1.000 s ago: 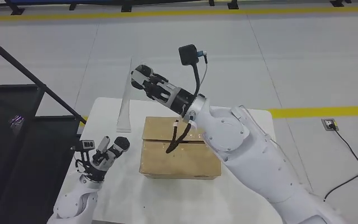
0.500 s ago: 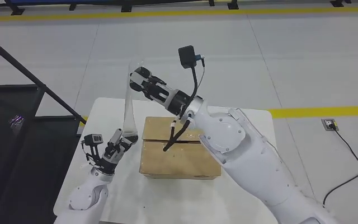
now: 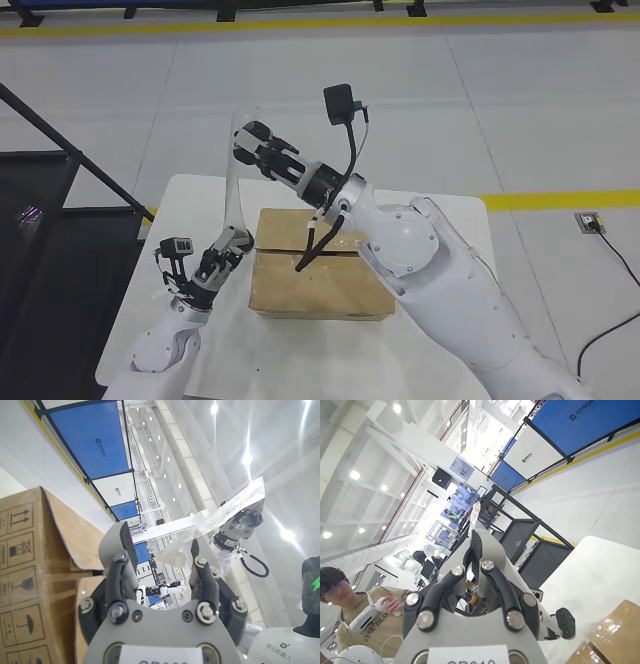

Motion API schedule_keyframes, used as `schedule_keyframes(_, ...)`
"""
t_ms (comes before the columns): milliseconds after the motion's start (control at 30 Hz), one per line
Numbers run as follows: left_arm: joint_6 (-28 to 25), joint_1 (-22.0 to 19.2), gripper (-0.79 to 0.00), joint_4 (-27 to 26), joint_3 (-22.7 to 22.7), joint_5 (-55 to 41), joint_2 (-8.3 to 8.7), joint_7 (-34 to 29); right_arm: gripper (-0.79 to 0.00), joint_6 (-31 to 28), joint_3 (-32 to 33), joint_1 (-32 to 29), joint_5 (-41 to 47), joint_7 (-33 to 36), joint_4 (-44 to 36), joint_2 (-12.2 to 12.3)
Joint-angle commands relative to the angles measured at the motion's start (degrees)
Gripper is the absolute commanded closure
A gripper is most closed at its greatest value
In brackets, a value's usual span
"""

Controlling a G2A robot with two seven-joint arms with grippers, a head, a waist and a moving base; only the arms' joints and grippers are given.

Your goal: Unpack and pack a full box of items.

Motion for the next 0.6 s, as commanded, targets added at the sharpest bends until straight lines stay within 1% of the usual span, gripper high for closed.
schedule_keyframes(0, 0.1, -0.2, -0.394, 0.3, 0.0, -0.4, -0.05, -0.4, 0.000, 0.1, 0.2, -0.2, -0.3, 0.2, -0.1, -0.1)
schedule_keyframes(33, 0.3, -0.3, -0.382, 0.5, 0.0, -0.6, -0.06, -0.6, 0.000, 0.1, 0.4, -0.3, -0.4, 0.2, -0.3, -0.2)
schedule_keyframes(133, 0.7, -0.4, -0.299, 0.9, -0.1, -1.1, -0.08, -1.5, 0.000, 0.3, 0.8, -0.8, -0.9, -0.3, -0.6, -0.3)
schedule_keyframes(200, 0.9, -0.4, -0.200, 1.1, -0.2, -1.4, -0.09, -1.9, 0.000, 0.6, 1.0, -1.2, -1.1, -0.6, -0.8, -0.4)
schedule_keyframes(267, 0.9, -0.4, -0.197, 1.5, -0.4, -1.5, -0.10, -2.1, 0.000, 1.0, 1.3, -1.4, -1.4, -1.0, -0.9, -0.6)
schedule_keyframes(400, 1.1, -0.5, -0.219, 1.9, -0.9, -2.0, -0.08, -2.3, 0.000, 1.6, 1.6, -1.9, -1.6, -0.8, -1.1, -0.8)
schedule_keyframes(500, 1.4, -0.5, -0.212, 2.2, -1.4, -2.4, -0.06, -2.5, 0.000, 2.1, 2.0, -2.3, -1.7, -0.7, -1.2, -1.0)
schedule_keyframes(567, 1.5, -0.6, -0.194, 2.3, -1.7, -2.5, -0.05, -2.6, 0.000, 2.5, 2.3, -2.6, -1.9, -0.8, -1.5, -1.0)
